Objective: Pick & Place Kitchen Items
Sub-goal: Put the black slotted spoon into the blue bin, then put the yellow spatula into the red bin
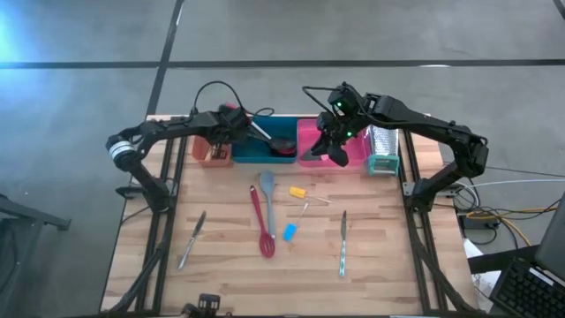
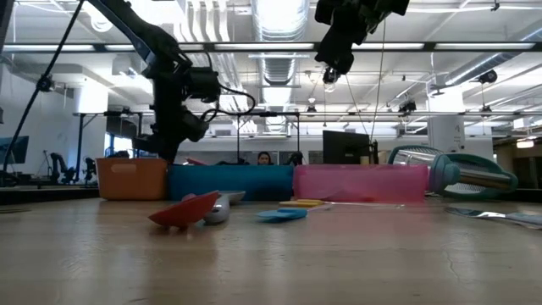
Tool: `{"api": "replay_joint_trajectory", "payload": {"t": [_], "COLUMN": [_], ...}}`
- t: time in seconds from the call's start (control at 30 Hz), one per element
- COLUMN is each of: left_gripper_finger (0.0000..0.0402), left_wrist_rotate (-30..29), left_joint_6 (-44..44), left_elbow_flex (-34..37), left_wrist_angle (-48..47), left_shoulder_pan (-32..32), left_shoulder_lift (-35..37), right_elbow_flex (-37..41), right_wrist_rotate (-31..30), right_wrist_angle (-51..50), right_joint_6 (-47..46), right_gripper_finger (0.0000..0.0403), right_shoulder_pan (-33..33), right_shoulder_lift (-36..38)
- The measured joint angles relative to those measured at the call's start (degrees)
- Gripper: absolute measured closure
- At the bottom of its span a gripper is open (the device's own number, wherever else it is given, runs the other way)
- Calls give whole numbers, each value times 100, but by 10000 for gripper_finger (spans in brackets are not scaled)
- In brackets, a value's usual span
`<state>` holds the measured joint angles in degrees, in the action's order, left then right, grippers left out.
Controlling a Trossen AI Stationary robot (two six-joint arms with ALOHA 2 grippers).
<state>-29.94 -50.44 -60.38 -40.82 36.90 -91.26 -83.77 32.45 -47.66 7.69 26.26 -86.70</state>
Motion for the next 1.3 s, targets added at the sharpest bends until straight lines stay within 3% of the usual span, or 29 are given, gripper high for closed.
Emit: {"api": "replay_joint_trajectory", "payload": {"t": [0.7,1.3], "left_gripper_finger": [397,398], "left_wrist_rotate": [3,-242], "left_joint_6": [-673,-1591], "left_elbow_flex": [0,0], "left_wrist_angle": [1097,2332], "left_shoulder_pan": [398,590], "left_shoulder_lift": [0,0], "right_elbow_flex": [0,0], "right_wrist_rotate": [0,0], "right_wrist_angle": [9,22], "right_joint_6": [2,43], "right_gripper_finger": [339,318], "right_shoulder_pan": [0,0], "right_shoulder_lift": [2,7]}}
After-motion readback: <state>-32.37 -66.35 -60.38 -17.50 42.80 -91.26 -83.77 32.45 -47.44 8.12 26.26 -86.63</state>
